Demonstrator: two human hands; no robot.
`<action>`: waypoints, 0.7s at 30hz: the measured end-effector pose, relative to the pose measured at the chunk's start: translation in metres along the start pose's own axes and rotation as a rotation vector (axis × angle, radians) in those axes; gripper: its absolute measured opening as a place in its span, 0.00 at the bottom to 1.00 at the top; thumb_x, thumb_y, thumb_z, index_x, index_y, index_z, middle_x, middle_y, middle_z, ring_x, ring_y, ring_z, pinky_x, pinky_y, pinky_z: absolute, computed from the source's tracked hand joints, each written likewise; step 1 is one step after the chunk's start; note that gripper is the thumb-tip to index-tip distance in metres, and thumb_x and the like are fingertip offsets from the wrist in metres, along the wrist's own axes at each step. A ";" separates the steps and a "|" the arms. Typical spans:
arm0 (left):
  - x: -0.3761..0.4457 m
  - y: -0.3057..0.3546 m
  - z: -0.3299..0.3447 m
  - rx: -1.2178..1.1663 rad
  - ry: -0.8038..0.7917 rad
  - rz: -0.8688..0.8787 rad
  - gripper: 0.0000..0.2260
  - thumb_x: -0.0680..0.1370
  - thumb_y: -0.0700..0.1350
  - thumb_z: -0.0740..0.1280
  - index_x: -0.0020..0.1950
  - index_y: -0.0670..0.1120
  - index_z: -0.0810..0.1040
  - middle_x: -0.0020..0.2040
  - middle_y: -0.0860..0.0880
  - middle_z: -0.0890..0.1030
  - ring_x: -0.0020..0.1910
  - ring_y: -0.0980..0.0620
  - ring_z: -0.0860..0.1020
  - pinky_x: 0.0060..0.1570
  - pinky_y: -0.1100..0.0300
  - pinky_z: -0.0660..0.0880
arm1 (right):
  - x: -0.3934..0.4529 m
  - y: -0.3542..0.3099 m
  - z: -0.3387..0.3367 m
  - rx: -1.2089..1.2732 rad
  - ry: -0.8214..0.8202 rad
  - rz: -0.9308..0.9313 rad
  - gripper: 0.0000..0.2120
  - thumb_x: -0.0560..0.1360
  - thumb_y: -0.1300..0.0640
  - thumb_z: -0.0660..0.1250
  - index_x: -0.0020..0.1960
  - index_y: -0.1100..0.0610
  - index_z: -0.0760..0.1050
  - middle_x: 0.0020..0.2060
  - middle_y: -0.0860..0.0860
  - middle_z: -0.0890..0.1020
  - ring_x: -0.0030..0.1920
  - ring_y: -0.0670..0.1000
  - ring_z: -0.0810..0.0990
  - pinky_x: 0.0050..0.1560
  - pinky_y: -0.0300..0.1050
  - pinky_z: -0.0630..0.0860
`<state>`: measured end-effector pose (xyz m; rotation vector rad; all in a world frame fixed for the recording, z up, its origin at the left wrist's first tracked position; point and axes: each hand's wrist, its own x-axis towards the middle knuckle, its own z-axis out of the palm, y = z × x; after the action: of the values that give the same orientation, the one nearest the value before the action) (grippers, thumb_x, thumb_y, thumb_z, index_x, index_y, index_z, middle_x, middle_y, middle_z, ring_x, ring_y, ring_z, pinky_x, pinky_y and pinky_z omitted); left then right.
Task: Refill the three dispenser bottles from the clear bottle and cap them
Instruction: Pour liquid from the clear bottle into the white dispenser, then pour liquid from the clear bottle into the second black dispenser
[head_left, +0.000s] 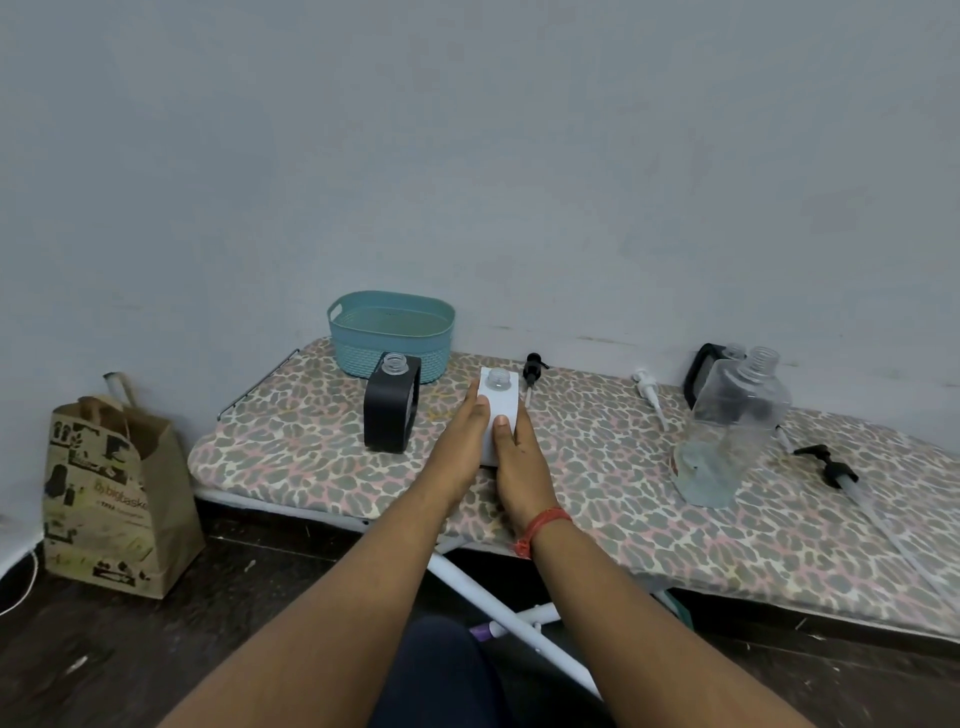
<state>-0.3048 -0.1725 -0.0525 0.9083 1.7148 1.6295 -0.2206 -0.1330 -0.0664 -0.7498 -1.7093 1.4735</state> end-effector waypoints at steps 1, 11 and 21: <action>0.000 0.000 -0.001 0.005 -0.004 0.001 0.20 0.88 0.51 0.52 0.81 0.54 0.65 0.74 0.48 0.74 0.69 0.50 0.75 0.69 0.56 0.71 | 0.000 0.000 0.000 -0.007 -0.003 -0.001 0.21 0.85 0.49 0.54 0.77 0.43 0.61 0.65 0.36 0.73 0.54 0.24 0.73 0.54 0.22 0.67; -0.020 -0.002 -0.008 0.090 0.047 0.076 0.28 0.84 0.65 0.52 0.83 0.62 0.53 0.82 0.55 0.61 0.78 0.54 0.64 0.75 0.54 0.62 | -0.016 0.003 -0.026 -0.094 0.012 0.028 0.29 0.84 0.43 0.55 0.81 0.46 0.51 0.79 0.45 0.59 0.76 0.45 0.62 0.74 0.41 0.60; -0.052 0.024 0.016 0.468 0.141 0.602 0.28 0.82 0.64 0.55 0.82 0.62 0.54 0.81 0.63 0.56 0.80 0.67 0.51 0.77 0.64 0.53 | -0.048 -0.001 -0.102 -0.251 0.385 -0.195 0.12 0.83 0.48 0.61 0.65 0.44 0.69 0.59 0.41 0.76 0.56 0.34 0.75 0.58 0.38 0.74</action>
<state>-0.2593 -0.2045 -0.0317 1.6992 2.1019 1.6994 -0.1091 -0.1169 -0.0672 -0.9038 -1.6274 0.9224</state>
